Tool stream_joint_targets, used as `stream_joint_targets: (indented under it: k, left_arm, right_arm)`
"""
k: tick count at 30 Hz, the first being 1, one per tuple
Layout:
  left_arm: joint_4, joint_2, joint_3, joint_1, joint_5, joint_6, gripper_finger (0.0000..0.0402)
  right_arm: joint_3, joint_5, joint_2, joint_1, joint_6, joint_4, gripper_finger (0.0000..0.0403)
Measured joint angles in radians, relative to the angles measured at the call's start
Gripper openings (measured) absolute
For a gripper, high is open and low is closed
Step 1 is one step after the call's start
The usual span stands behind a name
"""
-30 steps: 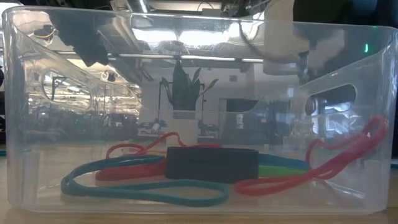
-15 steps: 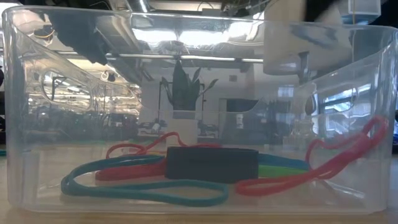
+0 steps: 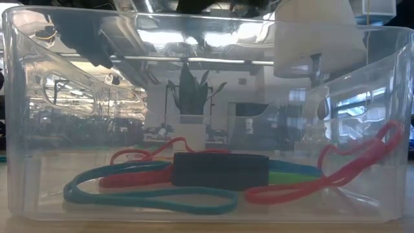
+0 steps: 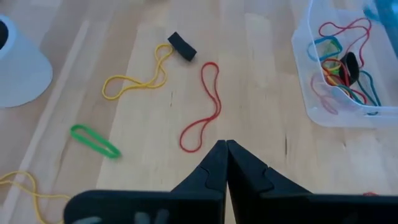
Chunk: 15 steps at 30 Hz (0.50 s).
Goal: Pick and place rubber bands into bin
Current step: Put the blue rubber band into the transparent bin
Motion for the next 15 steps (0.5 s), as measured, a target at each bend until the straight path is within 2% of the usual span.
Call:
stream_joint_targets:
  k: [5, 15]
  left_arm:
    - [0.0, 0.0, 0.0, 0.0, 0.012, -0.011, 0.0002]
    - [0.0, 0.0, 0.0, 0.0, 0.016, -0.017, 0.0003]
  right_arm:
    - [0.017, -0.117, 0.103, -0.025, -0.029, 0.022, 0.0]
    - [0.015, -0.178, 0.163, -0.031, -0.047, 0.105, 0.0029]
